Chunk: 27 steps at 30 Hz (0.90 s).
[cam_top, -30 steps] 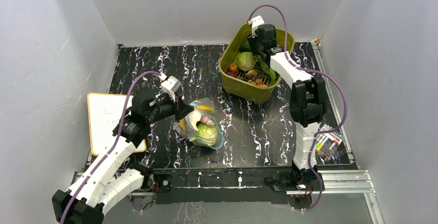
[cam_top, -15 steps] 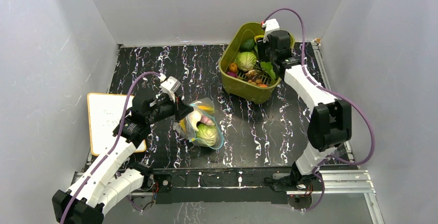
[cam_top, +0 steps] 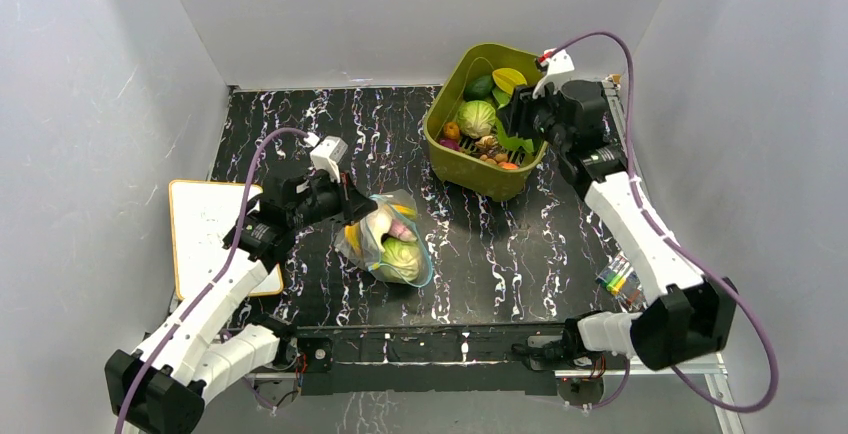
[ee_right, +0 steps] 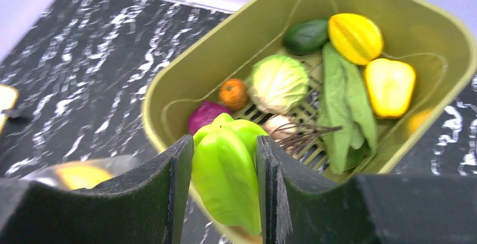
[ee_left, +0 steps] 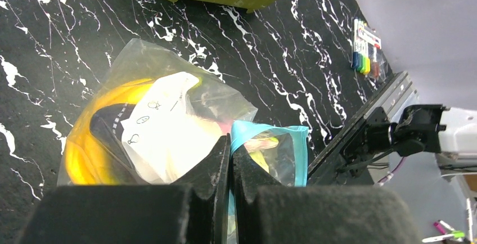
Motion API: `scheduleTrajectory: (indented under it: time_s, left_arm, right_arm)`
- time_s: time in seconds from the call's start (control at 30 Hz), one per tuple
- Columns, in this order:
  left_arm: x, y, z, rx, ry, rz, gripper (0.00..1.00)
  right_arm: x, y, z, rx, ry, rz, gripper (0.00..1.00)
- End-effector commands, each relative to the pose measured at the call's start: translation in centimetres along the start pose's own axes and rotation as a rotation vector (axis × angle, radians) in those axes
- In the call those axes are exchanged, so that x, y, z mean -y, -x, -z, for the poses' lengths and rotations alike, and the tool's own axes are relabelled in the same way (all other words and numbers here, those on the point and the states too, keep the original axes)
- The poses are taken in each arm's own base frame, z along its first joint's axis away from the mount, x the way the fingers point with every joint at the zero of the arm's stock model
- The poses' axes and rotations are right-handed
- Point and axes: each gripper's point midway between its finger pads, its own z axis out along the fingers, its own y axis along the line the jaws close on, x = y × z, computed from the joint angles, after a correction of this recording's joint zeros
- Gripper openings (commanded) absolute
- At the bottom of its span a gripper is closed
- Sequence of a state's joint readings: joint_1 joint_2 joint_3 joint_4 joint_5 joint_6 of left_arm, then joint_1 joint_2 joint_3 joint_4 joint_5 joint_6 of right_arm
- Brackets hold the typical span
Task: Place the food in the zip-top bag and seal the zipper
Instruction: Pick up the fake fruit from the bin, then place the fake fruit in the zipper food storage bag.
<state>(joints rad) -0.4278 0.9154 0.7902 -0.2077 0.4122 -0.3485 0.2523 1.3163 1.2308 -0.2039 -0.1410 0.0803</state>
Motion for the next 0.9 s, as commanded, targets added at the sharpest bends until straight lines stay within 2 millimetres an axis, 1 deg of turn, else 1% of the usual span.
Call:
scheduleTrajectory:
  time_s: [0.0, 0.1, 0.23, 0.33, 0.4, 0.43, 0.57, 0.73, 0.87]
  left_arm:
    - [0.8, 2.0, 0.1, 0.032, 0.010, 0.079, 0.00]
    - [0.8, 2.1, -0.2, 0.017, 0.013, 0.110, 0.00]
    - [1.3, 2.8, -0.4, 0.016, -0.001, 0.129, 0.00]
    - [1.5, 3.2, -0.6, 0.013, -0.004, 0.134, 0.00]
    - [1.5, 3.5, -0.6, 0.012, -0.003, 0.136, 0.00]
    - [1.6, 3.6, -0.6, 0.013, -0.004, 0.138, 0.00]
    - [1.6, 3.8, -0.6, 0.011, 0.001, 0.143, 0.00]
    - [1.7, 3.7, -0.6, 0.011, -0.003, 0.159, 0.00]
    - [2.0, 3.6, -0.6, 0.006, -0.019, 0.169, 0.00]
  right_arm:
    - [-4.9, 2.5, 3.6, 0.096, 0.197, -0.061, 0.33]
    - [-6.9, 2.9, 5.3, 0.111, 0.263, -0.070, 0.33]
    - [-9.4, 3.6, 7.5, 0.133, 0.352, -0.092, 0.33]
    - [-11.6, 3.5, 9.0, 0.146, 0.424, -0.117, 0.32]
    - [-13.0, 3.0, 9.7, 0.147, 0.468, -0.139, 0.31]
    - [-14.2, 2.7, 10.1, 0.146, 0.502, -0.150, 0.31]
    - [-17.7, 1.3, 11.1, 0.114, 0.594, -0.189, 0.31]
    - [-21.3, -0.1, 11.9, 0.091, 0.667, -0.219, 0.31]
    - [-24.1, -1.4, 12.1, 0.054, 0.718, -0.240, 0.31]
